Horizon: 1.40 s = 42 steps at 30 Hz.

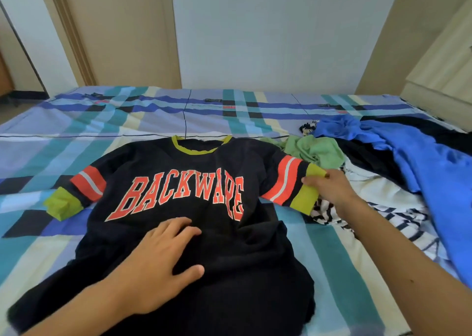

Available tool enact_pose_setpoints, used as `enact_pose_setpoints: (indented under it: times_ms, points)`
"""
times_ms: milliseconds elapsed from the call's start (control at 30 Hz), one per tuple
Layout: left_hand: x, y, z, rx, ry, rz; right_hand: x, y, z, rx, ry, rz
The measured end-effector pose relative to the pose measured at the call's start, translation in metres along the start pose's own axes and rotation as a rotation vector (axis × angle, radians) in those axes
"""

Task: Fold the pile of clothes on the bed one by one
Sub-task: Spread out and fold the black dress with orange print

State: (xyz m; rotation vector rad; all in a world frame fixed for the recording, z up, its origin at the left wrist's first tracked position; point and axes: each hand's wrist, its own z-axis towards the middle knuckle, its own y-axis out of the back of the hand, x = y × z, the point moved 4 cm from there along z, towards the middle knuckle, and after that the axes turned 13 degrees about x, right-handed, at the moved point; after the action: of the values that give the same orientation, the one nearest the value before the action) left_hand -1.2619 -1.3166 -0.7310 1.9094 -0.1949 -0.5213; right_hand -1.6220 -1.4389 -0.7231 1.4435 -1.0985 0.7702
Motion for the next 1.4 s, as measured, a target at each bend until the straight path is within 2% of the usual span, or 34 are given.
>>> enact_pose_setpoints:
  times_ms: [100,200,267,333,467,567,667,767,833,900,1067,1133,1267,1333,1400]
  points:
    - [-0.011,-0.012,0.015,0.050,-0.007,0.019,0.015,0.025,0.023,-0.160,0.072,0.454]
    - [-0.021,-0.023,0.028,0.132,-0.012,0.046,0.018,0.049,0.036,-0.380,0.188,0.555]
    - [-0.022,-0.030,0.035,0.175,-0.023,0.075,0.008,0.052,0.039,-0.413,0.162,0.561]
    - [-0.021,-0.033,0.042,0.192,-0.025,0.096,-0.006,0.048,0.042,-0.306,0.040,0.532]
    - [-0.020,-0.026,0.052,0.165,-0.051,0.058,-0.018,0.054,0.040,-0.152,-0.189,0.161]
    - [-0.023,-0.020,0.054,0.140,-0.051,0.030,-0.018,0.058,0.036,-0.098,-0.244,0.149]
    - [-0.021,-0.018,0.055,0.126,-0.042,-0.022,-0.010,0.063,0.037,-0.127,-0.159,0.096]
    - [-0.019,-0.002,0.062,0.015,-0.015,-0.253,0.012,0.063,0.032,-0.132,0.044,0.052]
    - [-0.031,0.016,0.078,-0.112,-0.012,-0.445,0.024,0.059,0.027,-0.065,0.188,0.085]
    - [-0.052,0.034,0.104,-0.160,-0.034,-0.624,0.031,0.050,0.021,0.041,0.297,0.126]
    - [-0.116,0.078,0.188,-0.135,-0.038,-1.033,0.031,0.038,0.017,0.219,0.370,0.107]
    - [-0.140,0.097,0.213,-0.074,-0.028,-1.184,0.035,0.034,0.015,0.263,0.403,0.088]
    - [-0.169,0.123,0.247,0.089,0.048,-1.249,0.038,0.031,0.014,0.327,0.444,0.099]
    - [-0.171,0.129,0.263,0.141,0.069,-1.246,0.037,0.036,0.016,0.277,0.440,0.125]
    - [-0.173,0.131,0.278,0.208,0.030,-1.205,0.032,0.048,0.022,0.124,0.405,0.185]
